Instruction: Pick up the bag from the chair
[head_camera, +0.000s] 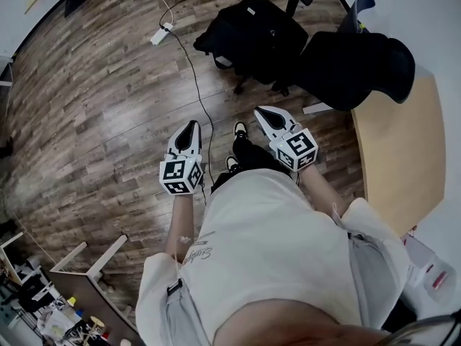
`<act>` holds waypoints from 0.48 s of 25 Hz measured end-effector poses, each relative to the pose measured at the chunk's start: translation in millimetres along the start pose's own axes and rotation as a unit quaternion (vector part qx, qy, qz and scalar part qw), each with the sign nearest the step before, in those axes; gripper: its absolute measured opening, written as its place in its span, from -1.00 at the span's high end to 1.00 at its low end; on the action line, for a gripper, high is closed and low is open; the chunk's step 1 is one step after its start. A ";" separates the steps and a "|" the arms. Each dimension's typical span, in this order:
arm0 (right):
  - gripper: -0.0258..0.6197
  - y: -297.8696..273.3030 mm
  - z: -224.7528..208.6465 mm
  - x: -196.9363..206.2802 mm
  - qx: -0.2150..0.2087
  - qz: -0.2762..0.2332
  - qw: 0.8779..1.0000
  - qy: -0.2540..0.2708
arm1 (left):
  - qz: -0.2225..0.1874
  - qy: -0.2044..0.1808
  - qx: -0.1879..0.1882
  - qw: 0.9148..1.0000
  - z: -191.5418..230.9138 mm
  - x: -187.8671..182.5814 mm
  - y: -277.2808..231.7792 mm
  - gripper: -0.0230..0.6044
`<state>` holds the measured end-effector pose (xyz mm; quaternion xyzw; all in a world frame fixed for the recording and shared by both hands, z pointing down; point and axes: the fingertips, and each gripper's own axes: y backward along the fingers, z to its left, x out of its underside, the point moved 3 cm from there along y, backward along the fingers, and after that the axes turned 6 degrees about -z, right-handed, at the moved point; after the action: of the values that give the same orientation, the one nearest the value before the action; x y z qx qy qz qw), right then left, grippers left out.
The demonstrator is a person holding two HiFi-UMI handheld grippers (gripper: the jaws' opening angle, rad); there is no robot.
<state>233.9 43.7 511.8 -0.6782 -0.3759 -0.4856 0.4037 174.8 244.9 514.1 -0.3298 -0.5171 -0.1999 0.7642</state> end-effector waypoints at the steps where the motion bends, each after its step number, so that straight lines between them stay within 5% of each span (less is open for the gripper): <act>1: 0.93 -9.1 -8.0 -5.2 0.000 -0.005 1.000 -0.008 | 0.002 0.001 -0.001 1.000 3.7 -5.4 -7.1 0.82; 12: 0.93 -96.3 -78.3 -27.9 -0.041 -0.011 0.999 -0.006 | -0.008 -0.031 -0.022 0.999 27.9 -62.7 -93.5 0.82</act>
<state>112.4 6.7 518.4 -0.6928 -0.3658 -0.5008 0.3681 71.9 196.8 491.0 -0.3483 -0.5383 -0.2076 0.7388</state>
